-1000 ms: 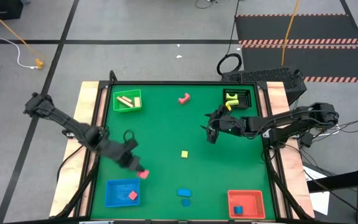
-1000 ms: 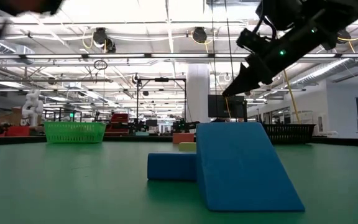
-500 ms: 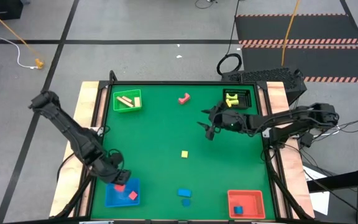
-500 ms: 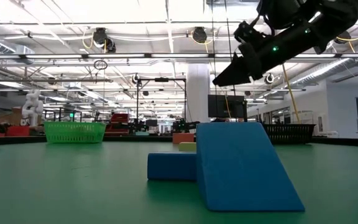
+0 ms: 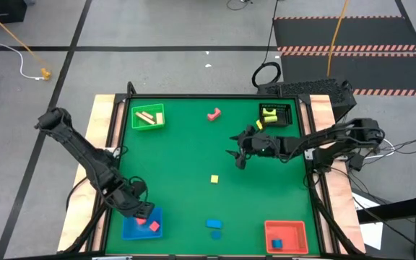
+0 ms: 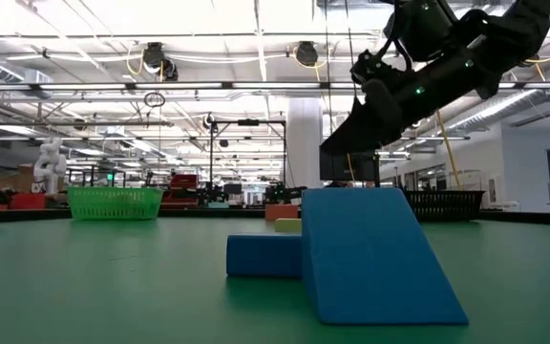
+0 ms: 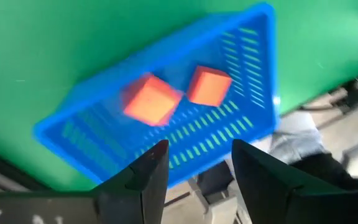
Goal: Sort & place blocks by color
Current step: Put the green block into the black bin
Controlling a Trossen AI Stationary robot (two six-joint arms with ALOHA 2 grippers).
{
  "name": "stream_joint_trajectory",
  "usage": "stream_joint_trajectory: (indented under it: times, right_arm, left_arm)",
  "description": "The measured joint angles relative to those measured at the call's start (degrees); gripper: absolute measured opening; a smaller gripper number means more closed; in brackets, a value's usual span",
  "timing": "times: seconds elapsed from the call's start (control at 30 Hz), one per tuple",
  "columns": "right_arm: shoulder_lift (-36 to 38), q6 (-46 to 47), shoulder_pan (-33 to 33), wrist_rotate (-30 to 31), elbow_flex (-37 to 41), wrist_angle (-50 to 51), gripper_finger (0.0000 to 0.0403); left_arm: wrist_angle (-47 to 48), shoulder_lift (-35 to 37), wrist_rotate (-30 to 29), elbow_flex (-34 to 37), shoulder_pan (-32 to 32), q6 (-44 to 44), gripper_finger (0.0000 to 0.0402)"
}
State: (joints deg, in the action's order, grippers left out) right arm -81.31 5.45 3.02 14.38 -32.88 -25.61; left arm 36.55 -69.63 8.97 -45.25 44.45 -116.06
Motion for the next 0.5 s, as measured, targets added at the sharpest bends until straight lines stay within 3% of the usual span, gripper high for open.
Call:
stream_joint_trajectory:
  times: [0.13,0.3,0.5]
  right_arm:
    - [-2.7,0.9,-3.0,-2.7,0.0,-3.2,0.027]
    - [-6.7,1.4,-8.4,-2.6,0.0,-7.3,0.027]
    - [-14.3,0.9,-13.2,2.2,-0.1,-18.0,0.027]
  left_arm:
    - [-3.3,0.4,-0.9,0.0,-0.3,4.0,0.0178]
    - [-11.0,0.3,-6.9,0.0,-1.7,14.5,0.0179]
    - [-22.9,0.3,-11.2,0.0,-6.1,32.8,0.0179]
